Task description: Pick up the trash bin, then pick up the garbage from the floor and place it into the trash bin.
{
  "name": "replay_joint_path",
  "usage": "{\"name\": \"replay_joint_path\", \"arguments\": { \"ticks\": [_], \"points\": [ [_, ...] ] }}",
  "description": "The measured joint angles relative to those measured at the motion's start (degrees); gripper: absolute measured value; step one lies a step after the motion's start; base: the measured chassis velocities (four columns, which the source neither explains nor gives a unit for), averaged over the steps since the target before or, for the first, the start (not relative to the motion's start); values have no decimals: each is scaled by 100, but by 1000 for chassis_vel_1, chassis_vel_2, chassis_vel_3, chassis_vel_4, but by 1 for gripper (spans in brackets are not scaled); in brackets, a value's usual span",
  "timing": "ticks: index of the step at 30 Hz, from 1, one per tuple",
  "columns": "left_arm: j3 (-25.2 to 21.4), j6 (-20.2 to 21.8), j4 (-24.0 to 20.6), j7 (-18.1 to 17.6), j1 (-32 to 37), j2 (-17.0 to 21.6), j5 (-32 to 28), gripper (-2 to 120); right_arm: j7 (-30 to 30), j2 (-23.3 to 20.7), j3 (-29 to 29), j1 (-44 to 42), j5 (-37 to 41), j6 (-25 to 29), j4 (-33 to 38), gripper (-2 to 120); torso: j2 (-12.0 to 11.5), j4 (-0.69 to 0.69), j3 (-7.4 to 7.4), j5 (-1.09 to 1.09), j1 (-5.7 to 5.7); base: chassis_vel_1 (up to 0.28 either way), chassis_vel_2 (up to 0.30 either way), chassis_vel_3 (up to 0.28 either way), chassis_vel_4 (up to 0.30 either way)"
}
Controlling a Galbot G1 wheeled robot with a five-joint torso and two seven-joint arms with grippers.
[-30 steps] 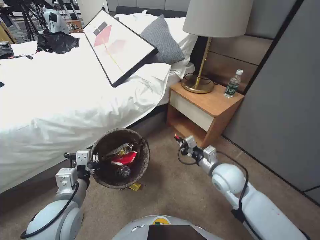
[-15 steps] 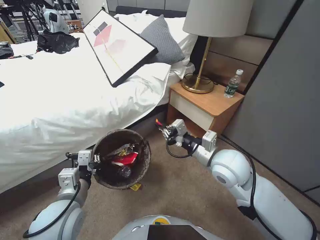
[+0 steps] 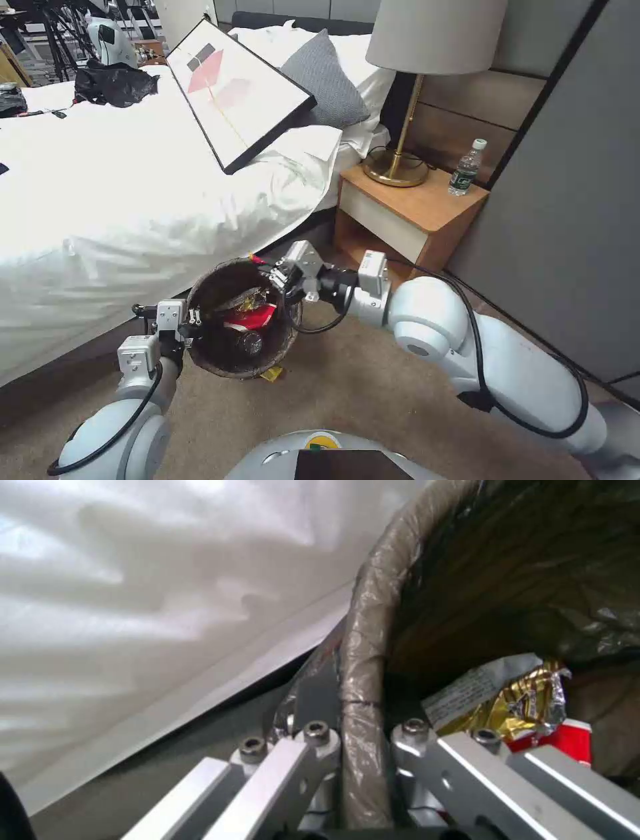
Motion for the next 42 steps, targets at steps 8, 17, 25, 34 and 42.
{"name": "replay_joint_path", "arguments": {
  "ticks": [8,17,25,34,42],
  "points": [
    [-4,1,0,7,4,4,2,2,207,85,-595,209,155,-149,-70,0,0,-1,0,0,0,0,0,0,0],
    [2,1,0,13,-23,-12,5,2,617,196,-913,168,81,-241,-220,24,0,-1,0,1,0,0,0,0,0],
    [-9,4,0,14,-35,-12,2,2,764,299,-941,162,63,-272,-294,51,0,0,0,1,0,0,0,0,0],
    [5,5,0,17,-83,-20,-3,2,847,335,-903,155,51,-253,-291,85,0,0,0,1,0,0,0,0,0],
    [10,8,0,20,-106,-21,-7,2,876,332,-830,125,57,-240,-274,100,0,0,0,1,0,0,0,0,0]
  ]
}}
